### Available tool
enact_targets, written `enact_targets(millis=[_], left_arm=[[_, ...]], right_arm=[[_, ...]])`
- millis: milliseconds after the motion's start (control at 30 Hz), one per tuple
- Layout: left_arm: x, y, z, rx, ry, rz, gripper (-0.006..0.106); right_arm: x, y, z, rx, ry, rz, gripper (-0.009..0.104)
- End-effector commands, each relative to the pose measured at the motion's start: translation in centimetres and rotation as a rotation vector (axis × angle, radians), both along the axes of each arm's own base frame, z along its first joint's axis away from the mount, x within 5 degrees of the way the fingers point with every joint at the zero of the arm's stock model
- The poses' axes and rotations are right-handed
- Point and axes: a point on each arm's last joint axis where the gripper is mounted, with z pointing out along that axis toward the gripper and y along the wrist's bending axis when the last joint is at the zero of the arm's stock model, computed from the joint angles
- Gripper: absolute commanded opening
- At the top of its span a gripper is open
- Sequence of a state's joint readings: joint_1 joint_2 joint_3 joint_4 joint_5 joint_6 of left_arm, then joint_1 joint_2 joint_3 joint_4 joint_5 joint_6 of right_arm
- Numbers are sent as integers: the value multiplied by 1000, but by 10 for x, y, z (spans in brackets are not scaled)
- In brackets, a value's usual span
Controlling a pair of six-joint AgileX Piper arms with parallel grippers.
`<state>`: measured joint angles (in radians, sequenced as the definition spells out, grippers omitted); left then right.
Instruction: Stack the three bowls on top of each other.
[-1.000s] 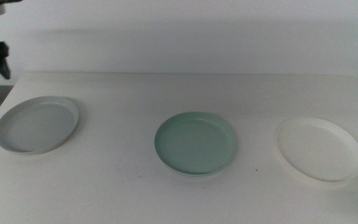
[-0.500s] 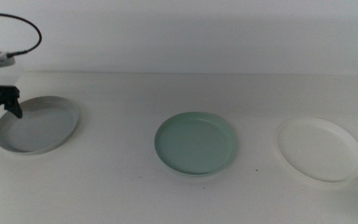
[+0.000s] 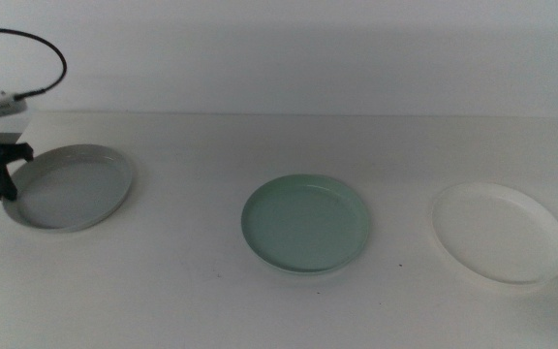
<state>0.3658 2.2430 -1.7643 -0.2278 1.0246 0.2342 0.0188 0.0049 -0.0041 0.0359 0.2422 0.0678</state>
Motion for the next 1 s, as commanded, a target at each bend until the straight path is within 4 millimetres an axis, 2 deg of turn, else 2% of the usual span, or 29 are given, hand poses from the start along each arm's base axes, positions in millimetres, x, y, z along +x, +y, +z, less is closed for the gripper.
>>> enact_targets(millis=[0, 67, 133, 233, 333, 467, 567, 667, 767, 967], left_arm=[[-5, -3, 34, -2, -48, 24, -2], [-9, -14, 63, -37, -96, 12, -2], [-12, -37, 93, -52, -155, -30, -2], [-17, -85, 133, -60, -224, -101, -2], [-20, -141, 149, -81, -243, -210, -2], [-22, -215, 144, -139, -218, -344, -2], [-25, -257, 131, -139, -186, -414, -2], [-25, -291, 110, -126, -149, -439, -2], [-24, -315, 88, -121, -107, -447, -2], [-19, -333, 48, -152, -40, -447, -2]], right_arm=[[0, -1, 0, -11, -10, -8, 93], [0, -1, 0, -11, -10, -8, 93], [0, -1, 0, -11, -10, -8, 93], [0, -1, 0, -11, -10, -8, 93], [0, -1, 0, -11, -10, -8, 93], [0, -1, 0, -11, -10, -8, 93], [0, -1, 0, -11, -10, -8, 93], [0, -1, 0, -11, -10, -8, 93], [0, -1, 0, -11, -10, -8, 93], [0, -1, 0, -11, -10, -8, 93]])
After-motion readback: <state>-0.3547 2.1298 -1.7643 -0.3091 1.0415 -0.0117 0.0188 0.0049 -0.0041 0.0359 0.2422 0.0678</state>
